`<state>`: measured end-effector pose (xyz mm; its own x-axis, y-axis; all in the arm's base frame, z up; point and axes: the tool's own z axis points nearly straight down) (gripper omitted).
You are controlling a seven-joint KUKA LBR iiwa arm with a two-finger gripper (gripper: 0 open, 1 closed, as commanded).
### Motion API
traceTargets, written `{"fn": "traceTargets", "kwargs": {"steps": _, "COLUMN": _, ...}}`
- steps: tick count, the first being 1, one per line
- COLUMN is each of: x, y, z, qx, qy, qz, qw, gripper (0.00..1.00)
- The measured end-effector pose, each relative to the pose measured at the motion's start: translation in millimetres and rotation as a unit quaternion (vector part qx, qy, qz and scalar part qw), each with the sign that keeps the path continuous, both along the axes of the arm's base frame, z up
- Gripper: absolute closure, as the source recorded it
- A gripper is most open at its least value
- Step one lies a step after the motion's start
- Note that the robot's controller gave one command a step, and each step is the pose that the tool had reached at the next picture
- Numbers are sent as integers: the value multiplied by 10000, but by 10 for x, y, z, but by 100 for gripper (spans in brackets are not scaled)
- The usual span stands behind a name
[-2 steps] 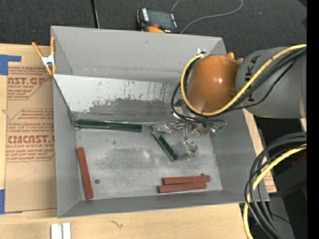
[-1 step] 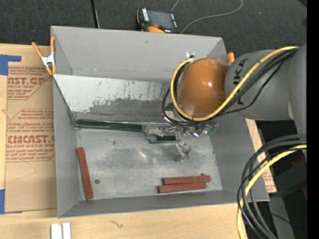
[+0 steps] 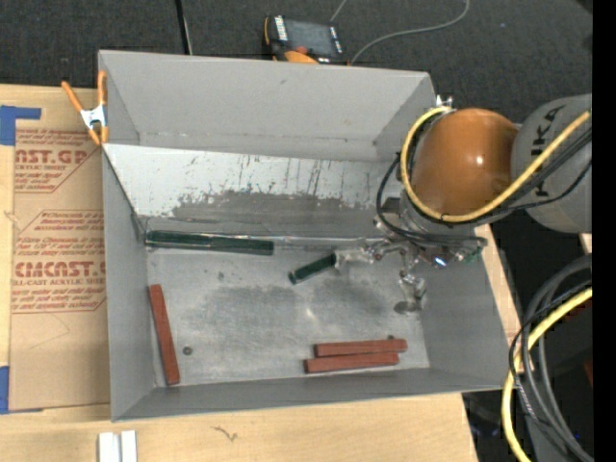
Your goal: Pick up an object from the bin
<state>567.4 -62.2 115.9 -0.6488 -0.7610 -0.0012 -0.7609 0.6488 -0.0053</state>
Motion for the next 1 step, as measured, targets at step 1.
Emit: {"fn": "traceTargets", "kwargs": {"steps": 1, "x": 246, "y": 555, "z": 21, "qx": 32, "qy": -2, "qz": 295, "qw": 9996, "gripper": 0}}
